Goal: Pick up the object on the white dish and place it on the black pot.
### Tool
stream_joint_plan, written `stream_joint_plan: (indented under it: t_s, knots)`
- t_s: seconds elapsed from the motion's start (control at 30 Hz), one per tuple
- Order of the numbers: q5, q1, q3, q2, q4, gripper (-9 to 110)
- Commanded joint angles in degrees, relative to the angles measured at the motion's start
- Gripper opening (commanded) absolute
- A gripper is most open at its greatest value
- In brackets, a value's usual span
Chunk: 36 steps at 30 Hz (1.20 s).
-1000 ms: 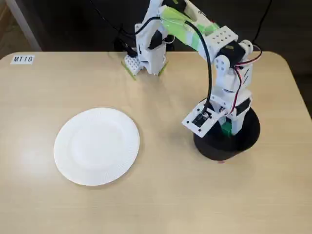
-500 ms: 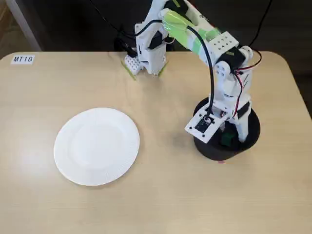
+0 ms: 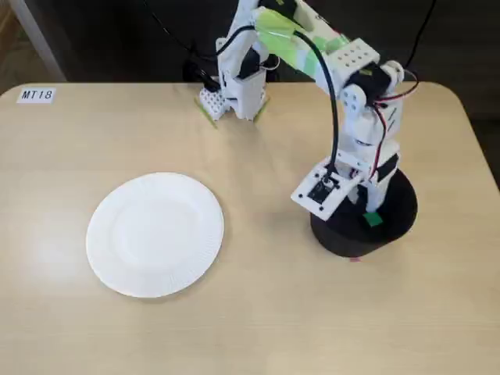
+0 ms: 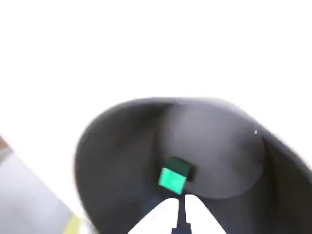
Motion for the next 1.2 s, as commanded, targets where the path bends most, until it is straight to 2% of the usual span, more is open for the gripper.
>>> stream_joint_plan:
  t_s: [0.0, 0.27, 0.53, 0.73, 0.9, 1.17]
  knots:
    - [-0.62, 2.46, -2.02, 12.39, 0.79, 0]
    - [1.14, 13.45, 2.55, 34.80, 1.14, 0]
    - [6.15, 29.53, 42.89, 68.73, -10.11, 0]
    - [5.71, 30.67, 72.42, 94.04, -12.92, 0]
    - [6.86, 30.23, 89.38, 114.08, -10.63, 0]
    - [4.48, 30.06, 94.48, 114.08, -10.28, 0]
